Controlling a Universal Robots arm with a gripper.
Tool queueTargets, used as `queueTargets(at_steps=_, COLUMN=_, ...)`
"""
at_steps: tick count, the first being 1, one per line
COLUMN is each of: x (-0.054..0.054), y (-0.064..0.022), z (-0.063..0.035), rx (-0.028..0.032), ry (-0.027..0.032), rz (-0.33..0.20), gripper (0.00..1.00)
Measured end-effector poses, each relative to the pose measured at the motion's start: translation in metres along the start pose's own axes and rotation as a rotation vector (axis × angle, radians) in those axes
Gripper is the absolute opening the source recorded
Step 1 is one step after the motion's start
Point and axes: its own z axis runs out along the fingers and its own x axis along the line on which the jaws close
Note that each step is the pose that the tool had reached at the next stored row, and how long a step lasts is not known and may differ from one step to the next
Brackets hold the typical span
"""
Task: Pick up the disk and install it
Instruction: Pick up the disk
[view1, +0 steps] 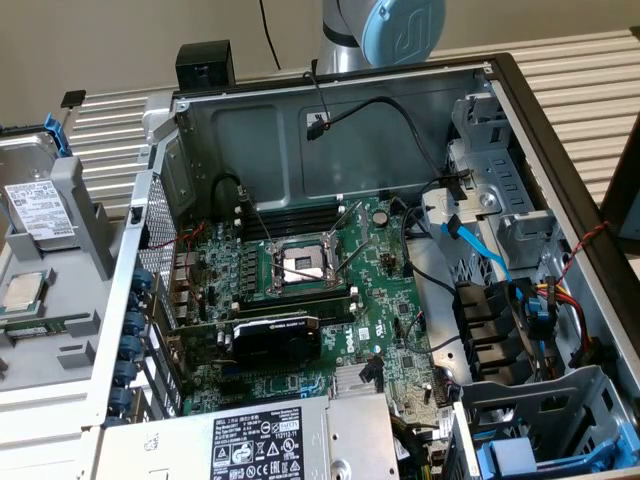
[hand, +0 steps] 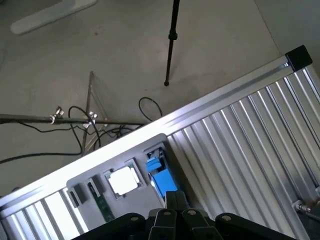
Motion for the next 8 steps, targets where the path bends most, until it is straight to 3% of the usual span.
queueTargets(at_steps=8, x=0.0000, y=0.0000, z=0.0000, rx=0.0024, ry=0.0089, rz=-0.145, gripper=0.11)
